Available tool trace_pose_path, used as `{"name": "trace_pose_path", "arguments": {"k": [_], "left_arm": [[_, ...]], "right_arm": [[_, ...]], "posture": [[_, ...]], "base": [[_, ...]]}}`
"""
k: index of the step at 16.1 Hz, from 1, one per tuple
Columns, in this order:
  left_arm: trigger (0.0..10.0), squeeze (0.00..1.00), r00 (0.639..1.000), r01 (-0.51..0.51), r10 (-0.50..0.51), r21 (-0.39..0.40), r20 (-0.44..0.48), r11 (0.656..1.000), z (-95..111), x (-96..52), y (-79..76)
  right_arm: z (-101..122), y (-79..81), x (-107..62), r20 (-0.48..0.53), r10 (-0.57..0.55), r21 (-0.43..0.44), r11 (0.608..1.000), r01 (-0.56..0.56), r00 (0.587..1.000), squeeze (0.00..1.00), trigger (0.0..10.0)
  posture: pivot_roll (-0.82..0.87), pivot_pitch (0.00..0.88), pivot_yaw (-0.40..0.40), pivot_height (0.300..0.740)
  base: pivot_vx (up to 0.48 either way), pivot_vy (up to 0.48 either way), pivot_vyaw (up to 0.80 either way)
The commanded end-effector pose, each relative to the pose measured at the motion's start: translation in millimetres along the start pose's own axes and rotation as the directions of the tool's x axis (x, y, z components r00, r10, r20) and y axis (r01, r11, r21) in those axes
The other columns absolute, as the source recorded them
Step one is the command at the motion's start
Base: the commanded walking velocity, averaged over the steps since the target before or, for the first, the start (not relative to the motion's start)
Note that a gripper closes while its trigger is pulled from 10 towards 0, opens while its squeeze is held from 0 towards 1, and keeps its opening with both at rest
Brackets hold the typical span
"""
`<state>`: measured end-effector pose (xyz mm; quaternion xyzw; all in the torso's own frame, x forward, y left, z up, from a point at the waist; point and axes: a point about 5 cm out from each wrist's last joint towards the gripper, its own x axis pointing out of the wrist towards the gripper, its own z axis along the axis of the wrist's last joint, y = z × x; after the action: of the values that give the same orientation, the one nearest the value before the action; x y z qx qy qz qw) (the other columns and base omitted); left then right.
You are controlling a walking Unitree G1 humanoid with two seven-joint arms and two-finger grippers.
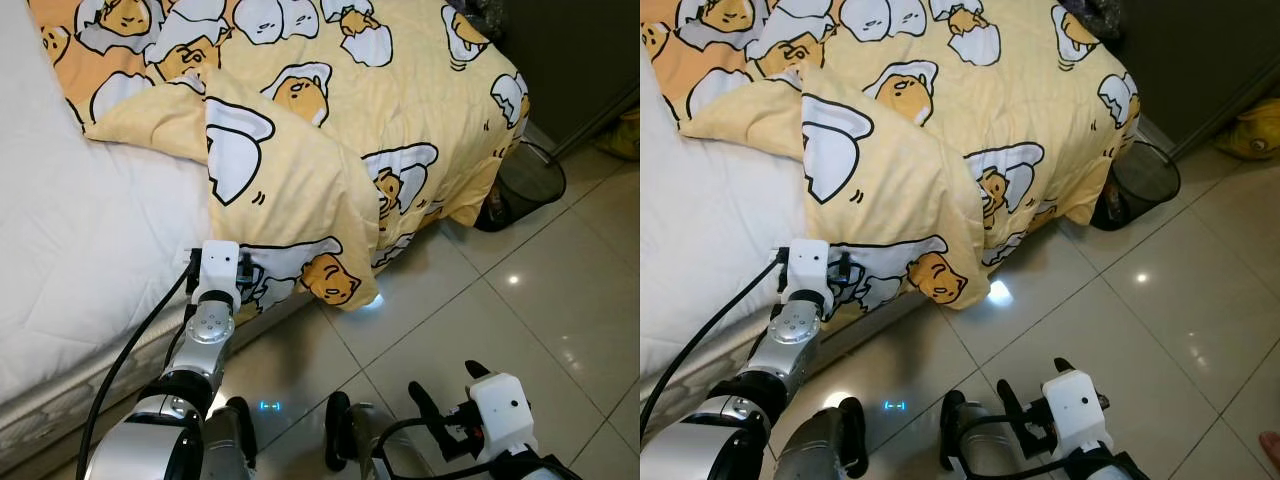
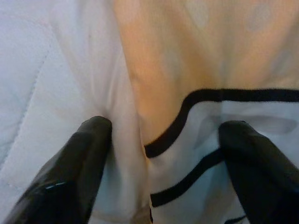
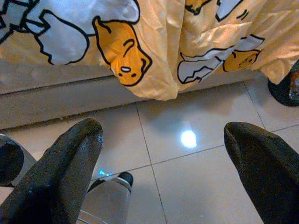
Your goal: Clean up the room
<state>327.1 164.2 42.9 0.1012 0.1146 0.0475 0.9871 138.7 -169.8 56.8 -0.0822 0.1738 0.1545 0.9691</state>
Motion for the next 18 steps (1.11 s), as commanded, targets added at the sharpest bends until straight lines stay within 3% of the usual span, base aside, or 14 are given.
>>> {"name": "trace_pose_path", "arguments": {"k": [1, 6, 10, 14, 18], "left_arm": [[0.0, 0.0, 0.993, 0.067, -0.066, 0.003, -0.097, 0.998, -20, -8.1, -12.3], [0.0, 0.0, 0.987, 0.136, -0.135, 0.014, -0.084, 0.991, -10, -2.5, -18.8], [0.0, 0.0, 0.951, 0.302, -0.302, -0.008, -0.066, 0.953, -4, -5.4, -44.5], [0.0, 0.0, 0.943, 0.331, -0.331, -0.012, -0.025, 0.944, 7, -2.3, -49.2], [0.0, 0.0, 0.932, 0.362, -0.362, -0.006, -0.026, 0.932, 7, -4.1, -55.6]], "right_arm": [[-5, -1.6, -5.4, -0.035, 0.001, 0.008, 1.0, -0.001, 0.999, 0.0, 10.0], [-5, -4.1, -2.3, -0.049, -0.012, 0.035, 0.999, 0.014, 0.999, 0.0, 10.0], [-3, 1.0, 0.8, -0.037, 0.016, 0.075, 0.997, -0.013, 0.999, 0.0, 10.0], [-4, -2.4, 1.9, -0.048, -0.018, 0.095, 0.995, 0.023, 0.999, 0.0, 10.0], [-4, 9.9, 2.0, -0.042, 0.111, 0.122, 0.987, -0.105, 0.993, 0.0, 10.0]], "posture": [[-0.22, 0.328, -0.137, 0.727], [-0.22, 0.322, -0.13, 0.727], [-0.21, 0.32, -0.126, 0.727], [-0.21, 0.318, -0.12, 0.727], [-0.21, 0.304, -0.116, 0.727]], "base": [[0.0, 0.0, 0.0], [0.0, 0.0, 0.0], [0.0, 0.0, 0.0], [0.0, 0.0, 0.0], [0.0, 0.0, 0.0]]}}
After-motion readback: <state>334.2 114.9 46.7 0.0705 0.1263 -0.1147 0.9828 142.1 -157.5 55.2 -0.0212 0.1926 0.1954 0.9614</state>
